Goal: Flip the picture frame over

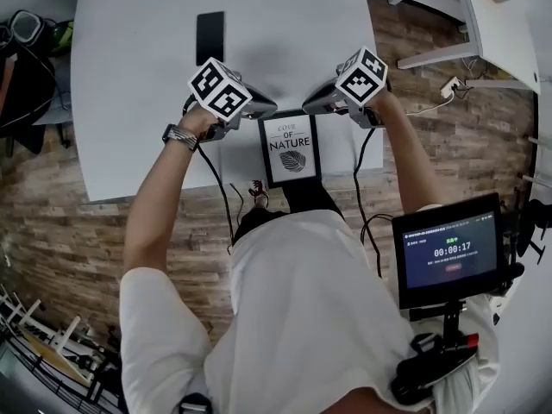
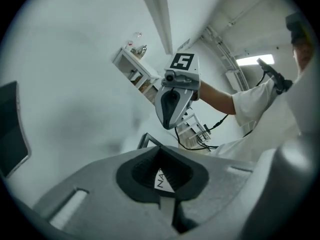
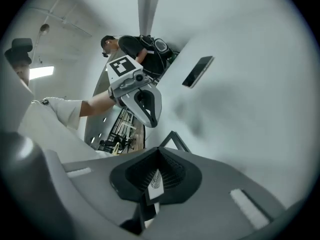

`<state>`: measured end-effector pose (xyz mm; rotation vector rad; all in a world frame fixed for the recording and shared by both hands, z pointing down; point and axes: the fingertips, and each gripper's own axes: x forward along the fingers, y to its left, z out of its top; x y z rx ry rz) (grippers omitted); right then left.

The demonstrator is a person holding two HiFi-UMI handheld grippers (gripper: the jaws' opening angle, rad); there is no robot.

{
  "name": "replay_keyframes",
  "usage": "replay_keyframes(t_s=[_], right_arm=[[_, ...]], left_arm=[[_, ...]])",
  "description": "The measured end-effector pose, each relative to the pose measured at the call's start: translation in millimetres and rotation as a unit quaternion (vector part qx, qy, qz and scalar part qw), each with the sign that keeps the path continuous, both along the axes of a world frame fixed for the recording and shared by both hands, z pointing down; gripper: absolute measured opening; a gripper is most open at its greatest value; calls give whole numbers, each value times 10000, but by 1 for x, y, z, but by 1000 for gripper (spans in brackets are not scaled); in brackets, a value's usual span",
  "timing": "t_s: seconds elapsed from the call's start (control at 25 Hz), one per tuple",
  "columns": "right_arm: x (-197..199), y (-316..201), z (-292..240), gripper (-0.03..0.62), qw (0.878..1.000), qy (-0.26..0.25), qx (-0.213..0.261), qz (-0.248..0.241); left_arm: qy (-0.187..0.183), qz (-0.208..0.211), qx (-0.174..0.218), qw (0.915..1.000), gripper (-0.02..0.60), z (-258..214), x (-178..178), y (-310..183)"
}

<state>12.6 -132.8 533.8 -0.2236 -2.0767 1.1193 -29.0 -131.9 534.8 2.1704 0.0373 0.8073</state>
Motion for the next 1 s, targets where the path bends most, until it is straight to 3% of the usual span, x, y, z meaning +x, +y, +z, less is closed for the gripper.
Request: replay_keyframes(t_s=[0.2,0.36,0.52,0.64,0.88,1.0], right_arm=[[-15,11,-30,2,9955,-67,785,531],[-29,0,-52,2,9895,-246,1193,784],[-45,29,-104,1,9731,-435,1936,1171],[-54,47,-140,0,9586,-648,2345,1482],[-58,26,-178,2,9296,-714,2977,2052],[-52,44,-202,0,9022,-608,3508,2434]], left_arm=[[-300,-409,1061,9931,5,-28,-10,2],[-580,-823,1872,9772,5,-48,-21,-27],[-598,-1416,2832,9467,5,-110,-34,-6],[-572,-1849,3317,9233,5,-148,-43,12],[-444,-2116,3785,9000,5,-187,-48,0],[-520,-2229,4215,8775,5,-212,-54,24]])
